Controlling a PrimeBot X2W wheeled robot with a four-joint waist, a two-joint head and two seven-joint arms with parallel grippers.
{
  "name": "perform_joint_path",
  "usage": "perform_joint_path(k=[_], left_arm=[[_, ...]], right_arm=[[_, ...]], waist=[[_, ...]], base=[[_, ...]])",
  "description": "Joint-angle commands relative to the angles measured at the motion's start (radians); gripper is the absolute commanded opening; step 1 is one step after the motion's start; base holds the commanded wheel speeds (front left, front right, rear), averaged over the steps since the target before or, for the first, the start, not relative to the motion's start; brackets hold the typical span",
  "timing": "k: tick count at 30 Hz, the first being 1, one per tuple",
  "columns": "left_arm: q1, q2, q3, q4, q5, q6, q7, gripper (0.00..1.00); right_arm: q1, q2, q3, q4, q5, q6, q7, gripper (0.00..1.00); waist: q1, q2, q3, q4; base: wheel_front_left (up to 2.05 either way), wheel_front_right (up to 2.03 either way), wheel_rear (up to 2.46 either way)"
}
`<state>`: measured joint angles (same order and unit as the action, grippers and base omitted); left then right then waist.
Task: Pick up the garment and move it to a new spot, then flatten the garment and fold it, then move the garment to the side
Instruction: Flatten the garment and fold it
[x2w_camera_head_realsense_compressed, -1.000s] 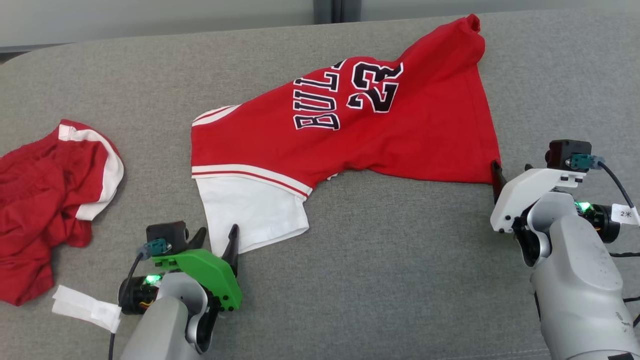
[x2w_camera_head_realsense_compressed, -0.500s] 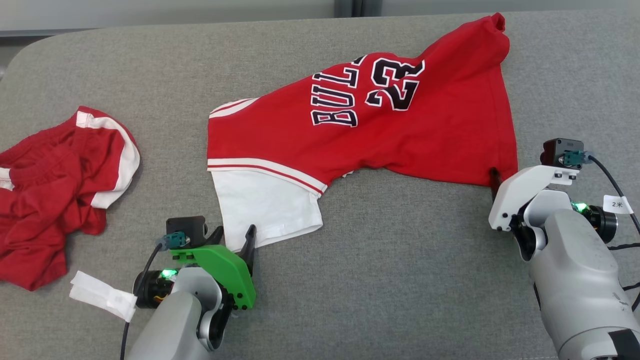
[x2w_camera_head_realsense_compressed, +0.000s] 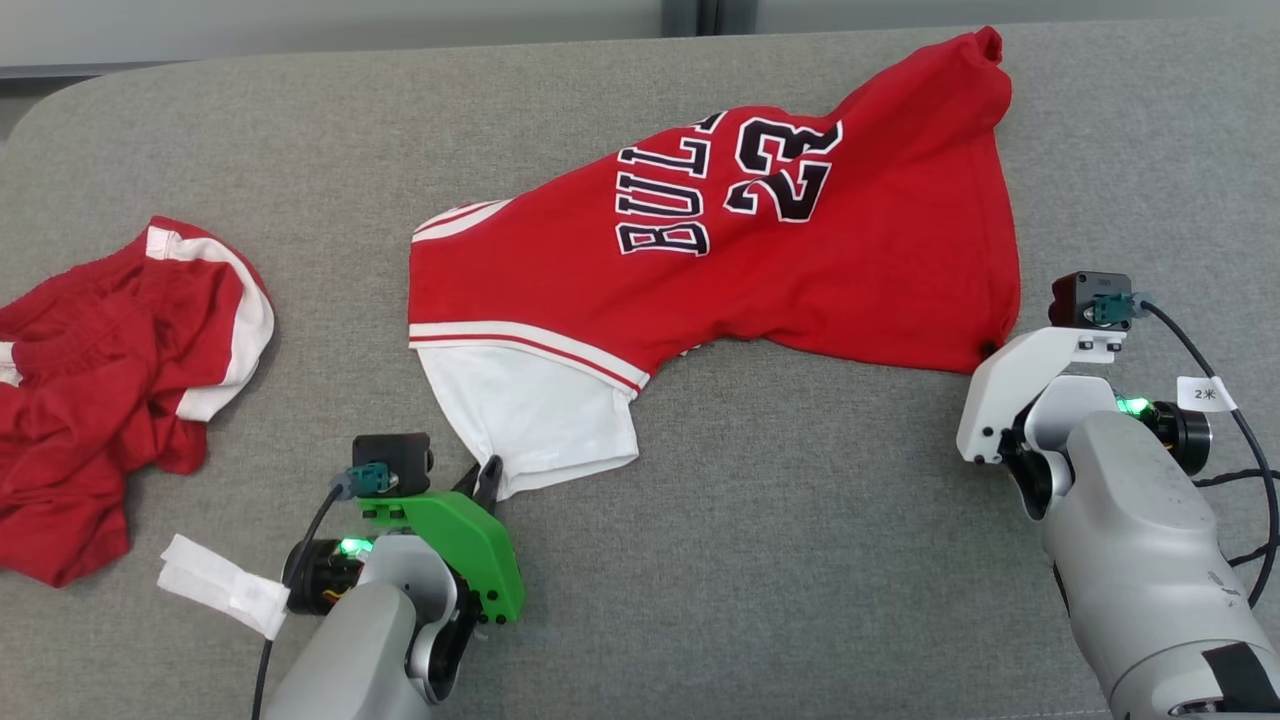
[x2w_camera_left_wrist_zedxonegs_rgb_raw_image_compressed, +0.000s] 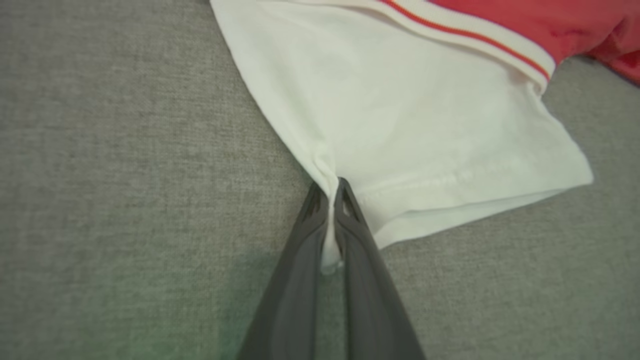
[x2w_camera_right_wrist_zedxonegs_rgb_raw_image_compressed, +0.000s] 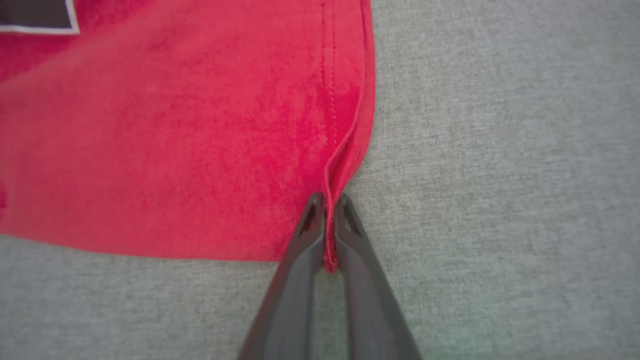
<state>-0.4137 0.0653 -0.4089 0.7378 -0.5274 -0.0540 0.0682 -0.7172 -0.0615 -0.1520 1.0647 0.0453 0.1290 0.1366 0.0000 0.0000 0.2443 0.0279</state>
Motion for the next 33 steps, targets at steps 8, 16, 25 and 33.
perform_joint_path(k=[8,16,25,33], left_arm=[[0.026,-0.011,0.010,-0.027,-0.015,-0.021,-0.123,0.00],[0.057,0.020,0.039,-0.170,-0.048,-0.046,-0.234,0.00],[0.151,0.042,0.095,-0.418,-0.132,-0.033,-0.222,0.00],[0.249,0.062,0.110,-0.698,-0.174,0.006,-0.167,0.00]], right_arm=[[0.047,0.005,0.010,-0.014,0.046,0.002,-0.061,0.00],[0.111,-0.012,0.042,-0.162,0.133,0.001,-0.134,0.00],[0.279,-0.027,0.027,-0.493,0.221,0.002,-0.093,0.00],[0.467,-0.006,-0.029,-0.862,0.213,0.002,0.053,0.00]], waist=[[0.0000,0.0000,-0.029,0.006],[0.0000,0.0000,-0.085,0.006],[0.0000,0.0000,-0.120,-0.010],[0.0000,0.0000,-0.094,-0.020]], base=[[0.00,0.00,0.00],[0.00,0.00,0.00],[0.00,0.00,0.00],[0.00,0.00,0.00]])
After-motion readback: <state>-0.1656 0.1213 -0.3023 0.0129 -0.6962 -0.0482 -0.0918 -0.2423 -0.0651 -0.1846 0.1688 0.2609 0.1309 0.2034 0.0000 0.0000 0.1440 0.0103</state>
